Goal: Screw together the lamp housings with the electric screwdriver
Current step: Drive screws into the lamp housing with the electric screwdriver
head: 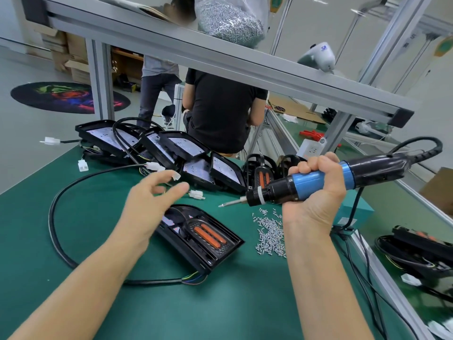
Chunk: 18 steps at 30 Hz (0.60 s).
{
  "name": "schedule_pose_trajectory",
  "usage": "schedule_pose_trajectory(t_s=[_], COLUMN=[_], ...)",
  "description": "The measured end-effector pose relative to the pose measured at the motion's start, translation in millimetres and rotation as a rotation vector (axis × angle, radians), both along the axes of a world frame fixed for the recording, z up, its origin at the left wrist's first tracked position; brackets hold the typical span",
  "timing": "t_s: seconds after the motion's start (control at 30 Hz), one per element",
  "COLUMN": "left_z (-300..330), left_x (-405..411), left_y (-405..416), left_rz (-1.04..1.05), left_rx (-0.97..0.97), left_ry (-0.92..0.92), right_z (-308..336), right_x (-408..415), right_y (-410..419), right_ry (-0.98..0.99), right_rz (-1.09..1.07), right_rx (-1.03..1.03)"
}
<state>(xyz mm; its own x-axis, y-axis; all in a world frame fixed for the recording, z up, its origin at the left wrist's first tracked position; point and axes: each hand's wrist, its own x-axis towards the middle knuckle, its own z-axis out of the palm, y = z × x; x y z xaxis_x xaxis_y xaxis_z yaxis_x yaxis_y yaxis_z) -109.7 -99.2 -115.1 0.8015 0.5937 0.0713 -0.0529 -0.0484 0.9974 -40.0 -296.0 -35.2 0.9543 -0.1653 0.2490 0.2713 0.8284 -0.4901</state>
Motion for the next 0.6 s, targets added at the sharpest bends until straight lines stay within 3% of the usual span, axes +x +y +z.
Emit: schedule_pose_trajectory(t_s=[0.1,0.2,0.33,0.6], left_z=[-17,-23,-27,-49], left_x=[3,5,19,13], left_y=[23,19,12,0], left_rz=[-0.022,-0.185,-0.178,-0.166], left_rx=[0.072,0.06,0.068,-0.271], left_ry=[0.37,0.55,0.543,0.253], right_z=[-7,-16,-25,-36], right_x=[1,4,5,1], right_y=[-8,-16,-23,-35], right_ry=[-0.035,-0.035,-0.049,-0.084], right_rz=[-0.023,-0.052,-0.085,-0.062], right_rx=[-0.068,-0.136,-0.214,-0.243])
